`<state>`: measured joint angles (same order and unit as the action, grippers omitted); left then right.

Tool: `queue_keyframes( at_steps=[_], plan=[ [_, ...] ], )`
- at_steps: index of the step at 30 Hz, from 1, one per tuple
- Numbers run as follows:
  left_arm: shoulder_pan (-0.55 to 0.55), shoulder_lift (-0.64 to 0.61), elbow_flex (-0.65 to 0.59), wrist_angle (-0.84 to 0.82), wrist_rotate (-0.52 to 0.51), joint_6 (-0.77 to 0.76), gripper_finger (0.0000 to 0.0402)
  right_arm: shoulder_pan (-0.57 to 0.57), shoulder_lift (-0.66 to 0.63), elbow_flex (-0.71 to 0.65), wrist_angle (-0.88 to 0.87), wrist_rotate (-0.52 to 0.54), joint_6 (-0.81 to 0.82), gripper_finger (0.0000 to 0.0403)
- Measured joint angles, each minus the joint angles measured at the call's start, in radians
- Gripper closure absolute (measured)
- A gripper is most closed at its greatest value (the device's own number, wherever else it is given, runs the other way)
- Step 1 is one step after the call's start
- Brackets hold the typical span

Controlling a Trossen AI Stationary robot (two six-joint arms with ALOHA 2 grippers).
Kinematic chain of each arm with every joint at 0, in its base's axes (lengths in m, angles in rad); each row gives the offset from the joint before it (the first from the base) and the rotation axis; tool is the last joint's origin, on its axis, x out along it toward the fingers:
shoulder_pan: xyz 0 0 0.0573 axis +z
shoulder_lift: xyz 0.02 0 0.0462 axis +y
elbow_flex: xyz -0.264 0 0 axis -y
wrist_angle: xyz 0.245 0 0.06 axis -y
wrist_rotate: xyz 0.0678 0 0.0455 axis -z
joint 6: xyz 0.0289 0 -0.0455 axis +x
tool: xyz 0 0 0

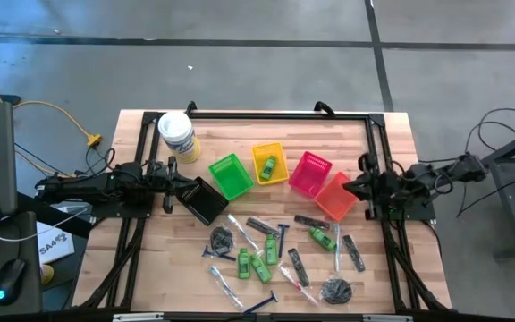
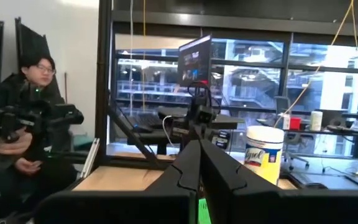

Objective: Pick & Place Travel size toiletries
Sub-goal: Put the blue toothbrush into the green bin

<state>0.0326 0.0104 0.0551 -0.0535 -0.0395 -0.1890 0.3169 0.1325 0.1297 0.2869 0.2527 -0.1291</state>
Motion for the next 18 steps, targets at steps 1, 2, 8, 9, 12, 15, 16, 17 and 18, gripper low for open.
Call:
queue_keyframes(
  at_steps=[1, 2, 8, 9, 12, 15, 16, 17, 18],
  plan=[
    [0.000, 0.000, 0.000, 0.001, -0.001, 0.000, 0.0402, 0.000, -0.014, -0.016, 0.004, 0.001, 0.000, 0.0399],
    [0.000, 0.000, 0.000, 0.002, -0.005, 0.000, 0.0402, 0.000, -0.027, -0.031, 0.004, 0.002, 0.000, 0.0399],
    [0.000, 0.000, 0.000, 0.005, -0.044, 0.019, 0.0402, 0.000, -0.060, -0.119, 0.039, -0.019, 0.000, 0.0399],
    [0.000, 0.000, 0.000, 0.005, -0.045, 0.028, 0.0402, 0.000, -0.062, -0.121, 0.046, -0.020, 0.000, 0.0400],
    [0.000, 0.000, 0.000, 0.005, -0.045, 0.018, 0.0402, 0.000, -0.064, -0.121, 0.041, -0.039, -0.002, 0.0399],
    [0.000, 0.000, 0.000, 0.005, -0.045, -0.025, 0.0402, 0.000, -0.064, -0.121, 0.041, -0.085, -0.014, 0.0399],
    [0.000, 0.000, 0.000, 0.005, -0.046, -0.026, 0.0402, 0.000, -0.064, -0.121, 0.040, -0.091, -0.019, 0.0399],
    [0.000, 0.000, 0.000, 0.005, -0.045, -0.027, 0.0402, 0.000, -0.064, -0.121, 0.039, -0.094, -0.023, 0.0399],
    [0.000, 0.000, 0.000, 0.005, -0.042, -0.033, 0.0402, 0.000, -0.064, -0.121, 0.040, -0.096, -0.027, 0.0399]
  ],
)
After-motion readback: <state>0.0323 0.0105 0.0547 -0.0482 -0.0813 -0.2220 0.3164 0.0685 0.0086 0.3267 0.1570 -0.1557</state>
